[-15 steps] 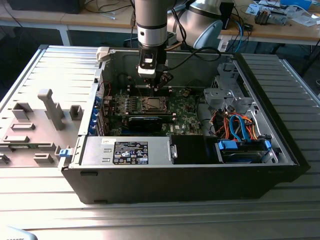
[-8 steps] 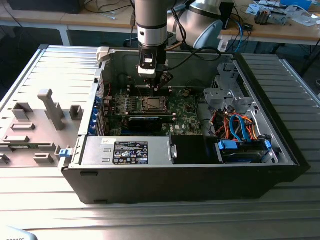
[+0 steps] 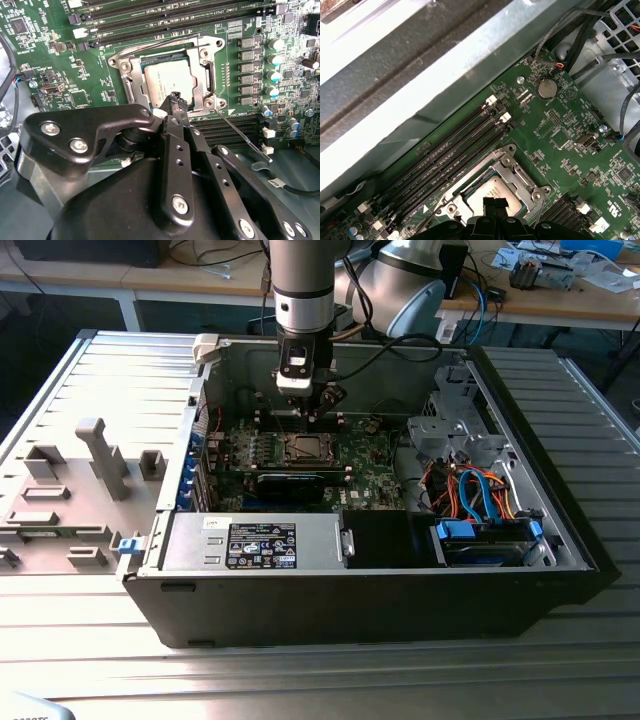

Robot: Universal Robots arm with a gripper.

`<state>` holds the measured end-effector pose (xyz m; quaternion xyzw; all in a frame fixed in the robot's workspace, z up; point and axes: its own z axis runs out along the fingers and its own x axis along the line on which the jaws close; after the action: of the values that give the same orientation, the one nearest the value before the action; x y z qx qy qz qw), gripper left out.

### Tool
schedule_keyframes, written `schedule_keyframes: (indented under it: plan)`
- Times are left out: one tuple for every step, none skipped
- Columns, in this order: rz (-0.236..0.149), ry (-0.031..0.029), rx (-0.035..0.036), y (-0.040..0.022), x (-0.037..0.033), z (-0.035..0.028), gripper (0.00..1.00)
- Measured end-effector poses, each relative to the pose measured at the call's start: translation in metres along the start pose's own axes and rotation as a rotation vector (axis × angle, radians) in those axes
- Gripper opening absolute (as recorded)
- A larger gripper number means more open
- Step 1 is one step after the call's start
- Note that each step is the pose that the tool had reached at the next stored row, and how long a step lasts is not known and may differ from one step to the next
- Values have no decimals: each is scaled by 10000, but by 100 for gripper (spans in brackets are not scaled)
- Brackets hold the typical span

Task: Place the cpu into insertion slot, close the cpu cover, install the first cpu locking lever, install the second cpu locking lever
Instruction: 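Install the first cpu locking lever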

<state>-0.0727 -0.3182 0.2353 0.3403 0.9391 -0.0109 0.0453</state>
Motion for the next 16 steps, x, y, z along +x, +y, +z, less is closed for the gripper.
schedule_keyframes:
  plan:
    - [-5,0,0,0,0,0,11]
    - [-9,0,-1,0,0,0,11]
    - [-14,0,-1,0,0,0,11]
    - [-18,0,-2,0,0,0,11]
    - [-24,2,-2,0,0,0,11]
    - [-27,1,-2,0,0,0,11]
    - [-33,-1,-2,0,0,0,11]
    - [-36,0,-3,0,0,0,11]
    - [-85,1,-8,0,0,0,11]
    - [-118,1,-11,0,0,0,11]
    - [-162,1,-15,0,0,0,11]
    - [-167,2,-15,0,0,0,11]
    - [-171,2,-16,0,0,0,11]
    - [-179,2,-17,0,0,0,11]
    - [-186,2,-17,0,0,0,11]
    - [-190,2,-17,0,0,0,11]
